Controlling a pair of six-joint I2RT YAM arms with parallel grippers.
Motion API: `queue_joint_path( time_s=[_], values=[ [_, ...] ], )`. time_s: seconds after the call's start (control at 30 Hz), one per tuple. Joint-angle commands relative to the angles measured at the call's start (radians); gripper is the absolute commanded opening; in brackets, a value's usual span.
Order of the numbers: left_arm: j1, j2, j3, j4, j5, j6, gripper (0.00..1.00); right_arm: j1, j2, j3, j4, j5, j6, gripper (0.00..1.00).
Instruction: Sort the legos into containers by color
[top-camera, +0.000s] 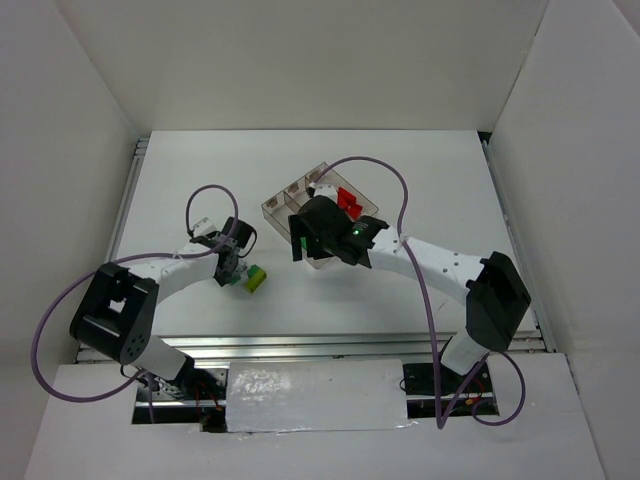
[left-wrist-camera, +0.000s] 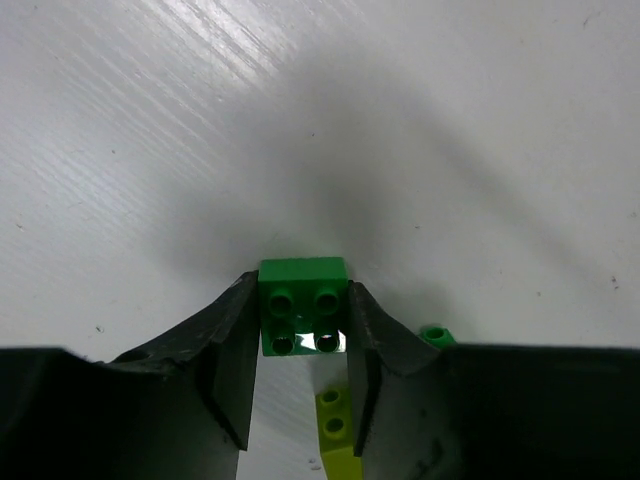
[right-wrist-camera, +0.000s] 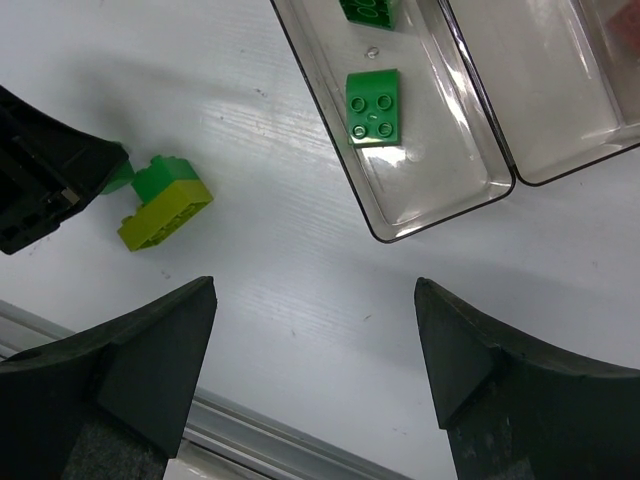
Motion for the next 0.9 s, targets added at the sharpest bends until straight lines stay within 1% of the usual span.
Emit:
queue_joint_path(
  time_s=[0.0,0.03,0.07,0.13,0.23,0.33,0.37,0.4,0.43,0.5,0.57,0.6,0.67,0.7,0.8,0.83,0.87],
  values=[
    [0.005,-0.007,0.009,0.005,-0.018,-0.024,0.25,0.012,-0.015,-0.017,0.039,0.001,0.007,0.87],
    [0.005,-0.032,0.021,-0.010,-0.034,-0.027,0.19,0.012,-0.018,-0.021,0.041,0.000,0.007,0.87],
    [0.005,-0.047,0.034,-0.042,-0.060,-0.034,0.10,0.011,-0.022,-0.023,0.042,0.004,0.007,0.87],
    [0.005,-0.105,0.064,-0.050,-0.082,-0.021,0.00,0.009,-0.030,-0.032,0.045,0.001,0.010,0.88],
    [0.005,-0.168,0.117,-0.028,-0.076,0.015,0.00,0.003,-0.058,-0.054,0.054,-0.012,0.014,0.88],
    [-0.004,-0.200,0.166,0.078,-0.001,0.126,0.00,-0.015,-0.101,-0.072,0.038,0.003,0.045,0.88],
    [-0.008,-0.202,0.175,0.116,0.043,0.148,0.00,-0.025,-0.134,-0.080,0.031,0.011,0.072,0.88],
    [-0.011,-0.197,0.196,0.185,0.069,0.163,0.00,-0.031,-0.154,-0.104,0.031,0.022,0.088,0.88],
    [-0.013,-0.188,0.206,0.222,0.096,0.201,0.00,-0.047,-0.179,-0.121,0.039,0.023,0.099,0.88],
    [-0.021,-0.159,0.251,0.291,0.148,0.222,0.00,-0.063,-0.251,-0.170,0.044,0.030,0.134,0.88],
    [-0.025,-0.092,0.296,0.298,0.166,0.239,0.04,-0.080,-0.321,-0.199,0.045,0.034,0.152,0.89],
    [-0.028,-0.040,0.342,0.299,0.182,0.243,0.10,-0.086,-0.340,-0.227,0.047,0.034,0.154,0.89],
    [-0.039,0.008,0.391,0.315,0.200,0.252,0.15,-0.097,-0.389,-0.256,0.044,0.028,0.155,0.89],
    [-0.044,0.048,0.402,0.333,0.217,0.255,0.20,-0.104,-0.400,-0.264,0.039,0.025,0.155,0.89],
    [-0.062,0.124,0.456,0.350,0.214,0.257,0.26,-0.117,-0.438,-0.284,0.018,0.033,0.152,0.89],
    [-0.065,0.144,0.469,0.350,0.211,0.262,0.31,-0.118,-0.447,-0.290,0.016,0.031,0.151,0.89],
    [-0.068,0.161,0.495,0.344,0.209,0.262,0.33,-0.123,-0.463,-0.301,0.018,0.028,0.146,0.89]
  ],
)
